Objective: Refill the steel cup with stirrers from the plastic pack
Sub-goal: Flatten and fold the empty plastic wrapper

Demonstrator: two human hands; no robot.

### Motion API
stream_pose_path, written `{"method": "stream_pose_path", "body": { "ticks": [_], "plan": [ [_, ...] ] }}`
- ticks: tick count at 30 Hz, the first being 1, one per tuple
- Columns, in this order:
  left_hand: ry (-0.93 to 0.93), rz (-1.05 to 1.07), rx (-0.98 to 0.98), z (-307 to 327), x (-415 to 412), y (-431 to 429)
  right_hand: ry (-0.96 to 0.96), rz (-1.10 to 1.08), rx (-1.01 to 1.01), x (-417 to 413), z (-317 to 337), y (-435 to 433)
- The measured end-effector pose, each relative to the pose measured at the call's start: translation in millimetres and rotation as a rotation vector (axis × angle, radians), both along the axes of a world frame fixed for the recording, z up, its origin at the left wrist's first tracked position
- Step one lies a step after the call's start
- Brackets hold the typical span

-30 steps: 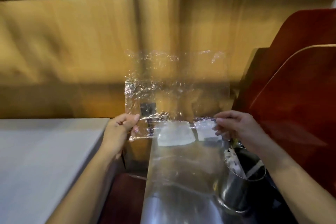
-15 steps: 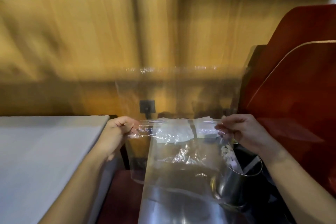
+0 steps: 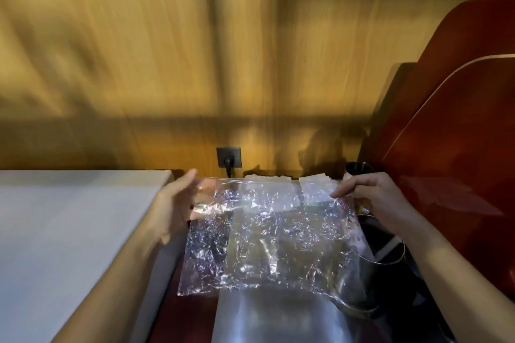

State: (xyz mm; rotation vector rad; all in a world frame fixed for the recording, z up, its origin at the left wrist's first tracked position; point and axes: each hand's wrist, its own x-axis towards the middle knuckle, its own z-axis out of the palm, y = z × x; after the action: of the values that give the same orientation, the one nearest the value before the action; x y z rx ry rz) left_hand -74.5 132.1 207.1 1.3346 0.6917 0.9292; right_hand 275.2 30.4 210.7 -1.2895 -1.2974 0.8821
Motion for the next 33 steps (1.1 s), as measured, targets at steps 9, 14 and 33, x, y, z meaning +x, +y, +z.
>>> {"method": "stream_pose_path", "body": {
  "ticks": [9, 14, 33],
  "plan": [
    [0.195, 0.133, 0.261, 1.2, 11.1, -5.4, -0.043, -0.089, -0.004, -8.0, 0.1, -3.7],
    [0.125, 0.15, 0.333, 9.9, 13.8, -9.6, -0.176, -0.158, 0.052, -12.3, 6.9, -8.0],
    [0.329, -0.156, 0.715, 69.6, 43.8, -34.3, -0.61, 0.268, -0.013, -60.7, 47.5, 12.4]
  ]
}}
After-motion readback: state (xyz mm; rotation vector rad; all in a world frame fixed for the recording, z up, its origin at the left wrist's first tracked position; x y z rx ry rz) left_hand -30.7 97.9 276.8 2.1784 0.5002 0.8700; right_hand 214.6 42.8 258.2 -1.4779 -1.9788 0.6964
